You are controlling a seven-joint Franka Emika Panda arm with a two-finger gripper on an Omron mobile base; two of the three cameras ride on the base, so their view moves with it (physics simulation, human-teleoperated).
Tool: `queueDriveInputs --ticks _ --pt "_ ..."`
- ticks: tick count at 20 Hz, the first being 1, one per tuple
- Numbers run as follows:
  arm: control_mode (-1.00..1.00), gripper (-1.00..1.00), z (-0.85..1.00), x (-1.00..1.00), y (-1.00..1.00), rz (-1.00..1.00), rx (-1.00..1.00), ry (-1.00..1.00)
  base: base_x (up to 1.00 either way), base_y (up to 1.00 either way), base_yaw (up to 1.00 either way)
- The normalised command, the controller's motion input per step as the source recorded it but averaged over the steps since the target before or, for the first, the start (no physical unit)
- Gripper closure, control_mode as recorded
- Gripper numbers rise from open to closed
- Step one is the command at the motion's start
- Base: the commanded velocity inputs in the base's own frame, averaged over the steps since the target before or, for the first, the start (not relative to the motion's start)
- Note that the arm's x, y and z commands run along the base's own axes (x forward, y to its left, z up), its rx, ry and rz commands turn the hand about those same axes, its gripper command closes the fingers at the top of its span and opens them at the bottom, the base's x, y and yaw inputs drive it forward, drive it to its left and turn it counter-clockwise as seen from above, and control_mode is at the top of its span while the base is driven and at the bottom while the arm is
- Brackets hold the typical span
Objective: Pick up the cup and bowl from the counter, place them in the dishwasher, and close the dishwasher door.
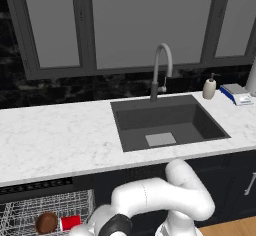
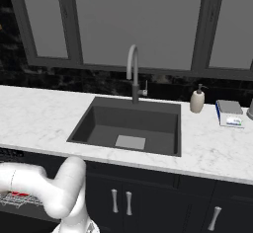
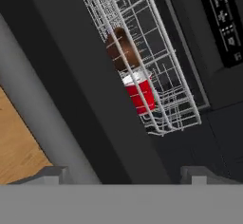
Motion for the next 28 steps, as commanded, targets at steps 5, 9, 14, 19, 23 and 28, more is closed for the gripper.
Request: queueDriveInputs --ticks 5,9,14,19,23,28 --pt "-1.0 -1.0 -0.39 0.4 0.87 -0.03 -0.01 0.0 0.0 0.0 0.0" --pt "-1.0 -1.0 -0.61 1.0 0.04 0.02 -0.02 -0.02 0.0 0.0 0.0" --pt "-1.0 -1.0 -0.62 1.0 -0.38 0.07 0.0 -0.08 0.0 0.0 0.0" --pt "-1.0 -1.0 -0.44 1.0 -0.57 0.06 0.0 -0.04 0.0 0.0 0.0" --pt "-1.0 -1.0 -0.37 1.0 -0.56 0.03 0.0 0.0 0.0 0.0 0.0" --pt "-1.0 -1.0 -0.42 1.0 -0.6 0.0 0.0 0.0 0.0 0.0 0.0"
